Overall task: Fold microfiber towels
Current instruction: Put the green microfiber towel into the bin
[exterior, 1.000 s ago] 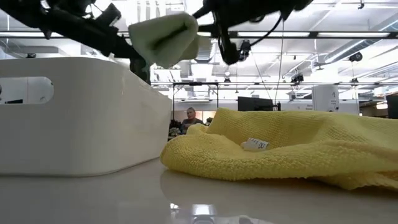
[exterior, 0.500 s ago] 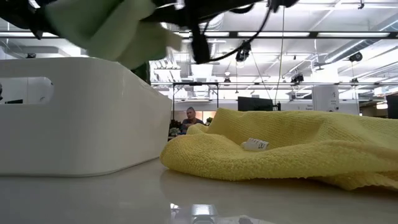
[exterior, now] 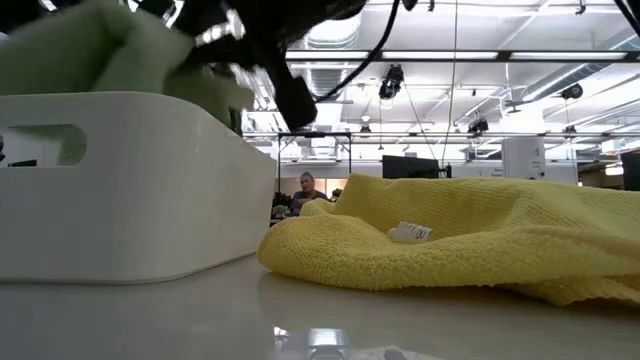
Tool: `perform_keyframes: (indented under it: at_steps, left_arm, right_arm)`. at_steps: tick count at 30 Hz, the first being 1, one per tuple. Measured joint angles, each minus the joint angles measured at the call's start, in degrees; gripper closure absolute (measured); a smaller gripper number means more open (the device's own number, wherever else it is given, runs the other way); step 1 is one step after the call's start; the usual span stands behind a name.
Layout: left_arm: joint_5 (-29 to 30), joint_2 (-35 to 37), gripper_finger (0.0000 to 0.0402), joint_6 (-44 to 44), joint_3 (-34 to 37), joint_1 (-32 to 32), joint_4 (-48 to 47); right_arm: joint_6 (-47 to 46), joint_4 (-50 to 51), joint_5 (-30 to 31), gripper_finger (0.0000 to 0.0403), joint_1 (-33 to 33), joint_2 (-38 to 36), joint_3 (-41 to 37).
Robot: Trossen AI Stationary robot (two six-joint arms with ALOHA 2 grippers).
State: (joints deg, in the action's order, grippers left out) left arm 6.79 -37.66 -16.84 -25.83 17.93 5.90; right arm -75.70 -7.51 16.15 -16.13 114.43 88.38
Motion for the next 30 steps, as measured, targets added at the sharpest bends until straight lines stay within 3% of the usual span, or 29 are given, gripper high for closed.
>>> perform_keyframes:
  at_steps: [9,25,30]
  left_arm:
    - [0.0,-0.4,0.0398,0.0,0.0,0.0,0.1]
    - [0.1,-0.3,0.0398,-0.1,0.0,0.0,0.1]
    - [0.1,-0.4,0.0398,-0.1,0.0,0.0,0.1]
  right_arm:
    - [-2.8,6.3,0.8,0.039,0.0,0.7,0.5]
    - [-3.5,8.1,0.4,0.0389,-0.1,1.0,0.4]
    - [-4.3,9.2,0.4,0.0352,-0.1,1.0,0.3]
